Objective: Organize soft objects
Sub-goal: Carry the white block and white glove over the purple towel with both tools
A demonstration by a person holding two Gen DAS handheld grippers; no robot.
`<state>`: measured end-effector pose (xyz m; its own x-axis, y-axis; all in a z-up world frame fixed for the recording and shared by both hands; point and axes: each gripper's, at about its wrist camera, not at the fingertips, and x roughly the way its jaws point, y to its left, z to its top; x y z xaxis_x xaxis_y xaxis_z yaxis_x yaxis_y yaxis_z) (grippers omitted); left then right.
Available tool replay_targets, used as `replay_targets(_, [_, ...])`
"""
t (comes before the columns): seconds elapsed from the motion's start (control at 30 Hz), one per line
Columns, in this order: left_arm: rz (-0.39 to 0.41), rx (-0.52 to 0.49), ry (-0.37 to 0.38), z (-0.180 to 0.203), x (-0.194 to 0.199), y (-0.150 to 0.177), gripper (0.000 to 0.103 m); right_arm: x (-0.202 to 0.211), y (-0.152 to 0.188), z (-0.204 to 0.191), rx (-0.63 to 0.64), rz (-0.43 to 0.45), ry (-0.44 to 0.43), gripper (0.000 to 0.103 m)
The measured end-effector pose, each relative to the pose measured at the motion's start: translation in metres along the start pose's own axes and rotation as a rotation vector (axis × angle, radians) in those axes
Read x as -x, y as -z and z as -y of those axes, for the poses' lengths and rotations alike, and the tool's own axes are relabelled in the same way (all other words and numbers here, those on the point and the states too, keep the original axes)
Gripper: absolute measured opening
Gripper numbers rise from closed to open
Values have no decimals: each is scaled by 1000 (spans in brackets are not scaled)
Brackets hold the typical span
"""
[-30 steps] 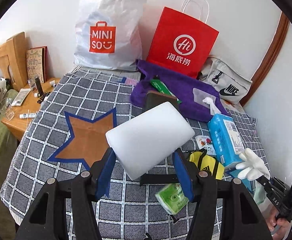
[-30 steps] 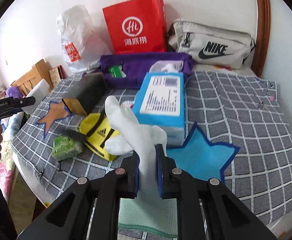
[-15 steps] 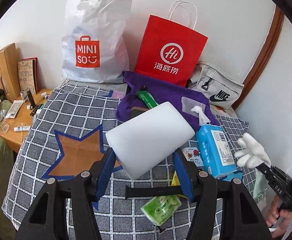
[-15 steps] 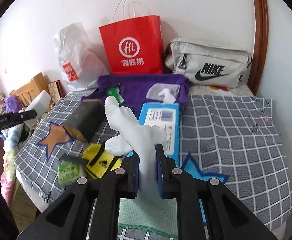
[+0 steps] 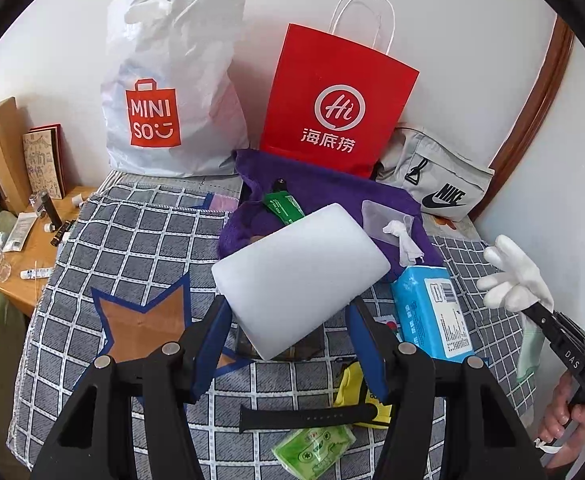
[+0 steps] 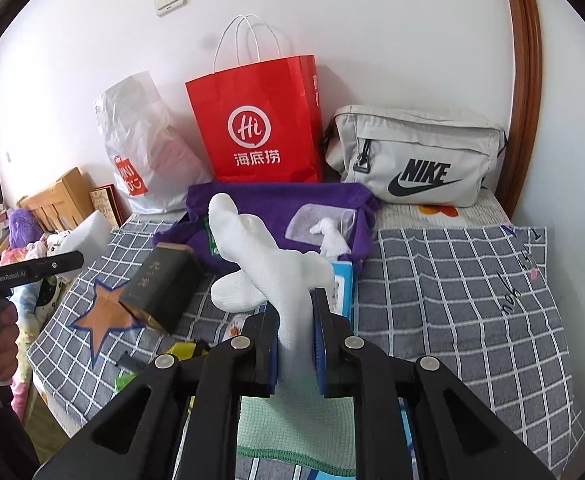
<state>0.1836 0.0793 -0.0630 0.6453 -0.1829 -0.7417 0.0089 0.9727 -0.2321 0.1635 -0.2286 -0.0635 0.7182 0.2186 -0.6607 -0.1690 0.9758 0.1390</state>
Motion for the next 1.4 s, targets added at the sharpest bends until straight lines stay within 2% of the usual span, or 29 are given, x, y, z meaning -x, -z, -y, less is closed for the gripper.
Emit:
replay_targets(0.67, [-86,13,-38,1,-73,-49,57,-79,-61,1,-12,-1,-63,14])
replay_targets(1.17, [-165,51,13,-7,-135,-77,57,-144,-103,-3,4,-9,-91,14])
replay_targets(1.4, [-202,44,34,-3,-162,-88,57,-188,-104,5,-21,-66,-109,14])
